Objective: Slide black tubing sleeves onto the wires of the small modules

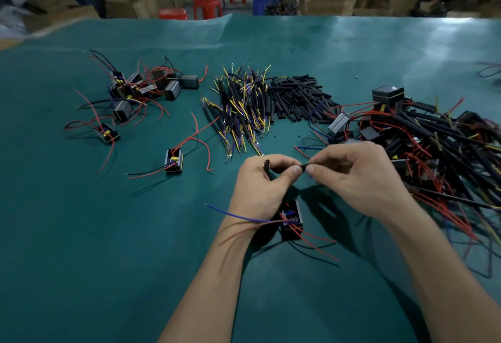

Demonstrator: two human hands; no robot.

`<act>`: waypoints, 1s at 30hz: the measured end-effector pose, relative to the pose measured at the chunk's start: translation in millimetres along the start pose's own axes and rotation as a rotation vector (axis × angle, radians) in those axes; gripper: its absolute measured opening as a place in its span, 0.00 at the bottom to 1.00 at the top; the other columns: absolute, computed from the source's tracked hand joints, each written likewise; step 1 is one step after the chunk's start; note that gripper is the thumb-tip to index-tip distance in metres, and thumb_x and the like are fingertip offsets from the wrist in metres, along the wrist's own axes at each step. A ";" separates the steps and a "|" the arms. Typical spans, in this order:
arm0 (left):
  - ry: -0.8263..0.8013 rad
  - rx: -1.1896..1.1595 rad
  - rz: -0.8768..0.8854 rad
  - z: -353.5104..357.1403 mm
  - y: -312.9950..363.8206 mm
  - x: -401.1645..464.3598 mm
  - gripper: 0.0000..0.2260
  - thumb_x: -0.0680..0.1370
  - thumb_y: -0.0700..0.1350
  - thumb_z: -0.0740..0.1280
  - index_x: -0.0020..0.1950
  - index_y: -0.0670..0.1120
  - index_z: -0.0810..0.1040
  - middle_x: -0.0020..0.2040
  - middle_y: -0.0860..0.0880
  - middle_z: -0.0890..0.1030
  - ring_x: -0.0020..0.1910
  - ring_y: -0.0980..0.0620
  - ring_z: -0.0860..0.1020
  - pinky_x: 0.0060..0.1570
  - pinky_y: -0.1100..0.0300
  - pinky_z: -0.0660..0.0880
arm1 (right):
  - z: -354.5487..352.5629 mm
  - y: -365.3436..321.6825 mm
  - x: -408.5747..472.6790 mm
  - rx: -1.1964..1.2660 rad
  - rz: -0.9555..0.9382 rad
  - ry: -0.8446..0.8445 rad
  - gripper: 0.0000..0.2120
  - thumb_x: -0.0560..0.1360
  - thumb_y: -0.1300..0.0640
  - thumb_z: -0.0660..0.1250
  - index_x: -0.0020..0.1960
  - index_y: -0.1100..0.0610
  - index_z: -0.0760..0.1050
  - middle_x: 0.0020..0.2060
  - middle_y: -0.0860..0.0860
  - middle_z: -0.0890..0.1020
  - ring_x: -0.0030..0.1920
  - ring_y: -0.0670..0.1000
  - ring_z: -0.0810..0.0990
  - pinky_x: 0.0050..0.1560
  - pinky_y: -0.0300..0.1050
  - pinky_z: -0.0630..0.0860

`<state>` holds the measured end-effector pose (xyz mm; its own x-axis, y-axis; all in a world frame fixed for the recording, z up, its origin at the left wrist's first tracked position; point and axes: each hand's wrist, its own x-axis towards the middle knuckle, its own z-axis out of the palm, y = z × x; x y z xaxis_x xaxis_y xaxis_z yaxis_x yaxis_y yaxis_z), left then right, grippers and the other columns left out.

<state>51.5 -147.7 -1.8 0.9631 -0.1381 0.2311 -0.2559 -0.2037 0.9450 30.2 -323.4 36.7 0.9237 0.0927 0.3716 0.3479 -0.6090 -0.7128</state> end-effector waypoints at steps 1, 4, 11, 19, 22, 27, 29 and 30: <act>0.001 -0.006 -0.001 -0.2 0.6 -0.2 0.03 0.76 0.40 0.73 0.44 0.46 0.86 0.38 0.50 0.85 0.42 0.51 0.82 0.51 0.49 0.79 | -0.6 0.0 0.3 0.007 0.002 0.017 0.09 0.72 0.61 0.78 0.36 0.49 0.84 0.29 0.50 0.83 0.29 0.52 0.79 0.34 0.45 0.75; -0.010 0.003 0.001 -1.1 0.8 0.3 0.04 0.76 0.40 0.74 0.44 0.47 0.86 0.37 0.52 0.84 0.41 0.53 0.81 0.50 0.54 0.78 | -2.5 0.1 1.3 0.061 0.061 0.023 0.07 0.71 0.61 0.78 0.36 0.51 0.85 0.28 0.53 0.82 0.30 0.58 0.79 0.34 0.55 0.76; -0.047 0.004 0.022 -0.4 4.5 -0.1 0.03 0.77 0.40 0.74 0.44 0.47 0.86 0.35 0.53 0.82 0.38 0.57 0.78 0.45 0.60 0.75 | -4.7 -2.0 2.1 0.076 0.107 0.072 0.07 0.69 0.60 0.76 0.34 0.50 0.85 0.27 0.50 0.82 0.27 0.49 0.79 0.32 0.50 0.77; -0.098 0.162 0.031 11.0 5.5 -1.0 0.06 0.82 0.42 0.67 0.45 0.46 0.77 0.35 0.49 0.74 0.38 0.42 0.73 0.44 0.44 0.75 | 3.6 -8.7 -2.5 -0.180 -0.008 0.211 0.06 0.70 0.62 0.76 0.36 0.53 0.84 0.28 0.45 0.82 0.31 0.47 0.79 0.36 0.41 0.76; -0.095 0.205 0.044 9.5 9.4 -3.4 0.05 0.81 0.44 0.63 0.48 0.43 0.75 0.39 0.48 0.77 0.45 0.39 0.76 0.49 0.42 0.75 | 12.2 -23.5 -7.5 -0.059 -0.125 0.279 0.03 0.71 0.58 0.73 0.43 0.54 0.85 0.34 0.43 0.84 0.34 0.46 0.80 0.38 0.37 0.75; -0.118 0.277 0.040 7.3 11.7 -3.2 0.06 0.80 0.35 0.61 0.55 0.41 0.74 0.52 0.41 0.81 0.55 0.38 0.77 0.54 0.42 0.74 | 12.7 -28.3 -9.5 0.166 -0.113 0.107 0.08 0.71 0.66 0.77 0.44 0.53 0.86 0.35 0.47 0.86 0.34 0.46 0.82 0.39 0.38 0.78; -0.105 0.274 0.029 8.1 12.1 -3.3 0.04 0.81 0.37 0.61 0.54 0.42 0.74 0.51 0.42 0.81 0.54 0.40 0.77 0.54 0.42 0.74 | 10.5 -27.1 -8.6 0.156 -0.103 0.111 0.10 0.71 0.67 0.77 0.44 0.52 0.86 0.34 0.46 0.86 0.32 0.43 0.81 0.39 0.34 0.76; -0.102 0.271 0.027 8.4 12.3 -3.7 0.04 0.81 0.37 0.61 0.53 0.43 0.74 0.50 0.43 0.81 0.53 0.40 0.77 0.53 0.42 0.74 | 9.8 -27.3 -8.1 0.164 -0.097 0.115 0.11 0.71 0.67 0.77 0.43 0.52 0.86 0.34 0.46 0.86 0.32 0.42 0.81 0.38 0.33 0.75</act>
<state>44.2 -157.8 7.0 0.9458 -0.2406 0.2179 -0.3075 -0.4487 0.8391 14.8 -299.8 47.3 0.8634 0.0486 0.5022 0.4647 -0.4641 -0.7541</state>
